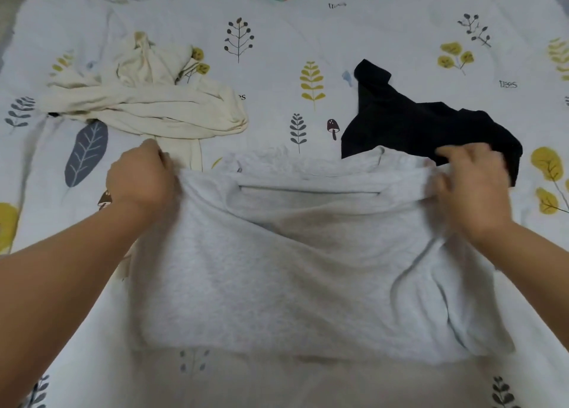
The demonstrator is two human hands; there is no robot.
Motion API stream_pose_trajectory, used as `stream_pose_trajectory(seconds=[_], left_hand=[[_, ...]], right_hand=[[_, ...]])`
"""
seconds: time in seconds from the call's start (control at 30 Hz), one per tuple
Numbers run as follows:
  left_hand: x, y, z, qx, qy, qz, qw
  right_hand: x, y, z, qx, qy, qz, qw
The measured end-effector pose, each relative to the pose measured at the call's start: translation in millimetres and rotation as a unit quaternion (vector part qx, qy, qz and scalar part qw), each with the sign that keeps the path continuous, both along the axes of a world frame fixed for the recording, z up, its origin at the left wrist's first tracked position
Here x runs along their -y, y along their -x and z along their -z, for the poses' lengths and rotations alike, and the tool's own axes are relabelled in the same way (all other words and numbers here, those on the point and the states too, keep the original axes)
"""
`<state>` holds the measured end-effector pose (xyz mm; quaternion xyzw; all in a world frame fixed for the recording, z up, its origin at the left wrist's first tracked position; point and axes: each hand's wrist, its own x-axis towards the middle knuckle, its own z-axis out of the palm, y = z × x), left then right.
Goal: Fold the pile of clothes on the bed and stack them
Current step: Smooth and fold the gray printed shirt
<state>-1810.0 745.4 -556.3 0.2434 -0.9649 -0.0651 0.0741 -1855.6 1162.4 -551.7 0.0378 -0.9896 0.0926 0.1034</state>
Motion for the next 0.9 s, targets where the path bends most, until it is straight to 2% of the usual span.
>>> stream_pose_trajectory(seconds=[0.07, 0.17, 0.23, 0.3, 0.33, 0.4, 0.47, 0.57, 0.67, 0.73, 0.8, 0.83, 0.9], left_hand=[[-13, 1, -3, -0.008, -0.013, 0.132, 0.991], [-30, -4, 2, 0.111, -0.05, 0.348, 0.93], [-34, -4, 6, 0.181, -0.041, 0.38, 0.906], [-30, -1, 7, 0.209, -0.03, 0.36, 0.909], [-29, 1, 8, 0.197, -0.03, 0.35, 0.915], [-26, 7, 7, 0.111, -0.068, 0.295, 0.946], [-24, 15, 3, -0.003, -0.128, 0.183, 0.975], [-27, 25, 3, -0.075, -0.192, 0.03, 0.978], [-48, 27, 7, -0.062, -0.242, -0.028, 0.968], [-66, 16, 12, -0.026, -0.175, 0.02, 0.984], [-82, -3, 18, -0.033, -0.076, 0.152, 0.985], [-88, -14, 22, -0.026, -0.043, 0.226, 0.973], [-91, -30, 33, 0.087, 0.025, 0.349, 0.933]], right_hand=[[12, 1, 3, 0.037, -0.053, -0.093, 0.994], [22, 0, 10, 0.125, -0.122, -0.141, 0.975], [23, 0, 13, 0.159, -0.148, -0.136, 0.967], [23, 3, 14, 0.174, -0.14, -0.127, 0.966], [23, 6, 13, 0.175, -0.108, -0.115, 0.972], [24, 12, 9, 0.152, 0.005, -0.056, 0.987], [24, 18, 5, 0.115, 0.111, 0.023, 0.987], [27, 21, 0, 0.073, 0.208, 0.129, 0.967], [40, 19, -1, 0.046, 0.262, 0.186, 0.946], [59, 1, 1, 0.048, 0.24, 0.134, 0.96], [78, -31, 11, 0.034, 0.156, 0.017, 0.987], [84, -48, 18, 0.053, 0.088, -0.058, 0.993], [84, -69, 33, 0.157, -0.065, -0.184, 0.968]])
